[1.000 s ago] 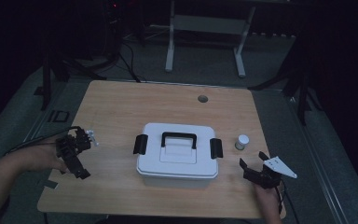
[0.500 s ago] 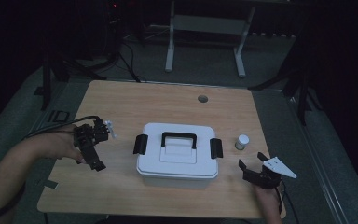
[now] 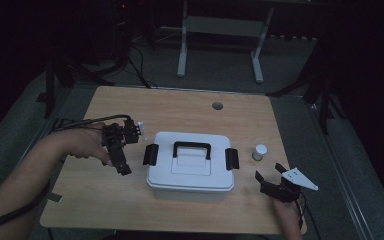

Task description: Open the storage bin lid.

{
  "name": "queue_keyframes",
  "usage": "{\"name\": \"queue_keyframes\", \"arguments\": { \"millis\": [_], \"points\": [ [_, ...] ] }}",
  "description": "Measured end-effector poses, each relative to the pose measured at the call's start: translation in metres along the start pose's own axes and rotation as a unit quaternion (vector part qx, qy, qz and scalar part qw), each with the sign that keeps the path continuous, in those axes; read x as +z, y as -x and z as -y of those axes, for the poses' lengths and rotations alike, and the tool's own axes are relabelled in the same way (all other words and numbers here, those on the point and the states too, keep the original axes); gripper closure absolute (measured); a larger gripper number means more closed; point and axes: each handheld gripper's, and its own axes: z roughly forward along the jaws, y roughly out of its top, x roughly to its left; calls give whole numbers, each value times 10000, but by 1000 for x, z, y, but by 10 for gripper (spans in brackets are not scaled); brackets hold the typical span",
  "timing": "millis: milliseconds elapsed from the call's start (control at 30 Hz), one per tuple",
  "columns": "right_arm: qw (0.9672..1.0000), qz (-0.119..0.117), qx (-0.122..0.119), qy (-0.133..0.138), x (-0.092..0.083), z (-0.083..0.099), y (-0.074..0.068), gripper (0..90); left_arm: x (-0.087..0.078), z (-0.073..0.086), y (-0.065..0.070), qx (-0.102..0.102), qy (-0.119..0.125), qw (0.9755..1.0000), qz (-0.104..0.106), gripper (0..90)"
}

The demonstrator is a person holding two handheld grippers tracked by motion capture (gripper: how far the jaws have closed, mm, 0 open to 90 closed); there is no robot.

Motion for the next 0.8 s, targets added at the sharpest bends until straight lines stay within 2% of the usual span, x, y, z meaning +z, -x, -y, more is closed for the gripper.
{"name": "queue_keyframes", "arguments": {
  "millis": [67,167,333,400,433,467,567,600,633,733,800],
  "points": [
    [10000,-27,-23,-36,1,0,0,118,-5,-11,2,102,26,9999,-57,54],
    [10000,-46,-49,-45,1,0,-1,118,-7,-20,3,205,74,9997,-86,54],
    [10000,-74,-15,-22,1,0,0,118,-8,-42,8,425,42,9990,-125,54],
    [10000,-83,4,13,0,0,0,129,-9,-49,8,479,83,9988,-52,54],
    [9999,-101,5,18,0,0,0,130,-9,-54,9,525,42,9985,-122,54],
    [9999,-108,-11,20,0,0,0,130,-8,-59,9,544,44,9985,-59,54],
    [9999,-120,-11,25,0,0,0,130,-6,-66,8,590,-41,9981,-157,54],
    [9999,-136,6,25,0,0,0,130,-3,-73,6,568,-104,9982,-179,55],
    [9999,-136,6,25,0,0,0,130,-3,-73,6,568,-104,9982,-179,55],
    [9999,-141,23,24,-1,1,0,130,5,-88,1,622,-174,9978,-134,55],
    [9999,-145,24,23,-1,1,0,130,7,-93,1,661,-173,9976,-113,55]
  ]
}}
